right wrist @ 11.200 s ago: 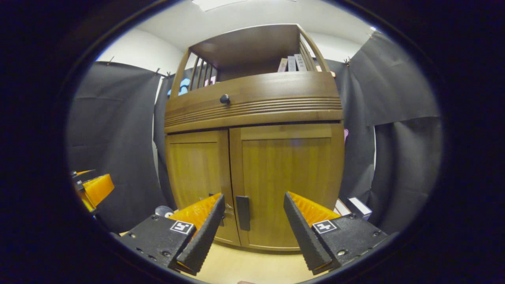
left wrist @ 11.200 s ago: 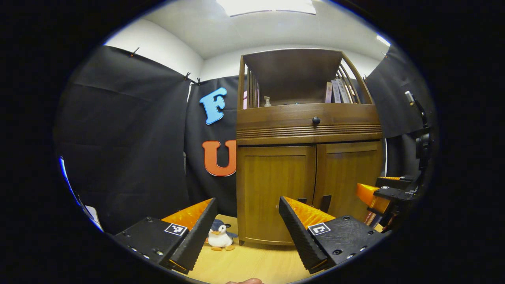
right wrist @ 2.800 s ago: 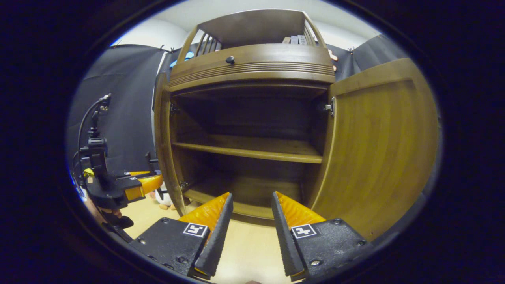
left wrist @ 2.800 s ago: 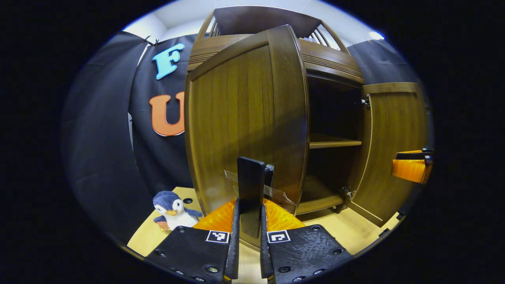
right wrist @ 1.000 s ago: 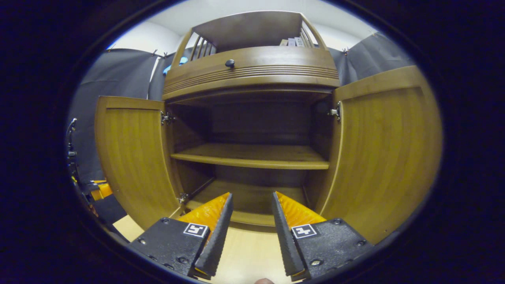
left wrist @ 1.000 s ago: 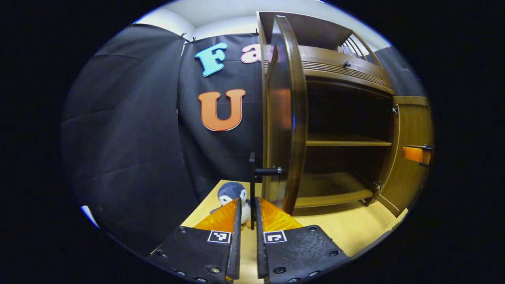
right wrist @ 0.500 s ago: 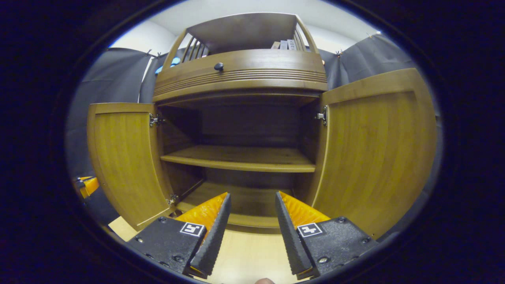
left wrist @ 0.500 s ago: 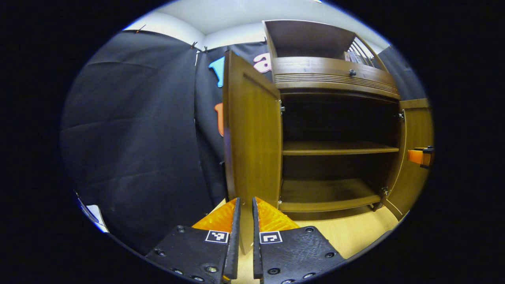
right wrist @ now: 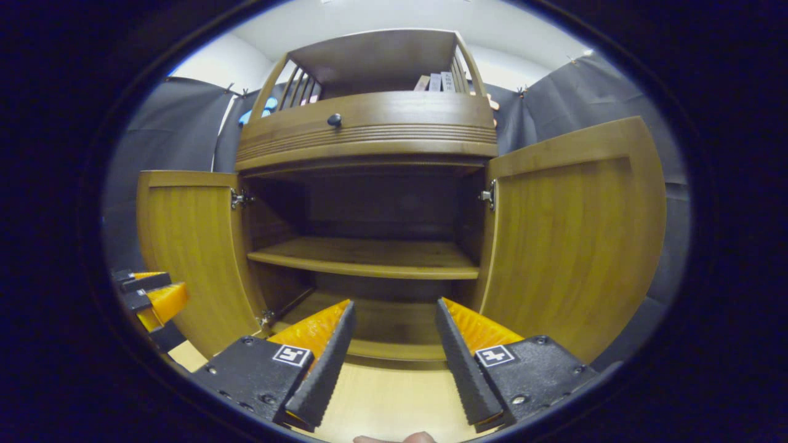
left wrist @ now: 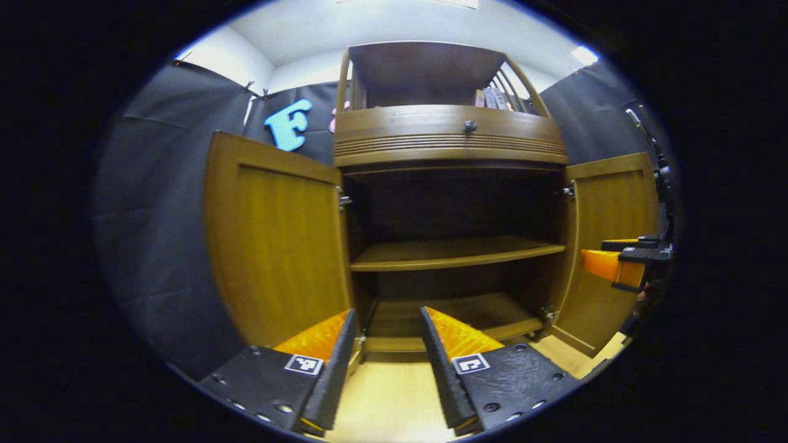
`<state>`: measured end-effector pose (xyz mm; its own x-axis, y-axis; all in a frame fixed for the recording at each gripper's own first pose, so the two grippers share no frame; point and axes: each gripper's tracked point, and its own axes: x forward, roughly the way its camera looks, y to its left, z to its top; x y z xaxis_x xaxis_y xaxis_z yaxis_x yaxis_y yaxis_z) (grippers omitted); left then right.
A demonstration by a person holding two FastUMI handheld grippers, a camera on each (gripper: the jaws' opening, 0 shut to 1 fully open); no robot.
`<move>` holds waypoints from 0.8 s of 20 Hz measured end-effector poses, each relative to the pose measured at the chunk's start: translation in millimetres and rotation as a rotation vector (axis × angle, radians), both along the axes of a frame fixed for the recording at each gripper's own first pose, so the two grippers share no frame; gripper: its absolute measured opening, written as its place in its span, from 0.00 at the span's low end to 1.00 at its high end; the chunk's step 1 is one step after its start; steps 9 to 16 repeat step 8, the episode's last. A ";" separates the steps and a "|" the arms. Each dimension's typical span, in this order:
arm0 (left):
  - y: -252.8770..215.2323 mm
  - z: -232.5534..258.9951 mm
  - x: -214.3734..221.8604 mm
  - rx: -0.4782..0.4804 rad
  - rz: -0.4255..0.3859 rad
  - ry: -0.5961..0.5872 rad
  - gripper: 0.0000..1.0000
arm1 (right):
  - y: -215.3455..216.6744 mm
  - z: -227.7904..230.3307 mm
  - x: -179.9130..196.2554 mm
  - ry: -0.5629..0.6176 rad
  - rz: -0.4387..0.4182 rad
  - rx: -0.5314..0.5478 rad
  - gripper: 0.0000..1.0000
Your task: Open the right door of the double-door shoe cabinet with the right hand, and open the left door with the left hand.
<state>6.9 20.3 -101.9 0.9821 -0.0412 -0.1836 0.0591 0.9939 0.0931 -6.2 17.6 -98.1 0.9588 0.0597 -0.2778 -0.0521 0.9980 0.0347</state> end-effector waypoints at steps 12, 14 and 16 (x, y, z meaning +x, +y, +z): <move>-27.6 35.7 21.1 -0.076 -0.037 -0.037 0.96 | -12.5 36.3 -6.5 -0.083 -0.019 -0.012 0.94; -27.6 35.7 21.1 -0.076 -0.037 -0.037 0.96 | -12.5 36.3 -6.5 -0.083 -0.019 -0.012 0.94; -27.6 35.7 21.1 -0.076 -0.037 -0.037 0.96 | -12.5 36.3 -6.5 -0.083 -0.019 -0.012 0.94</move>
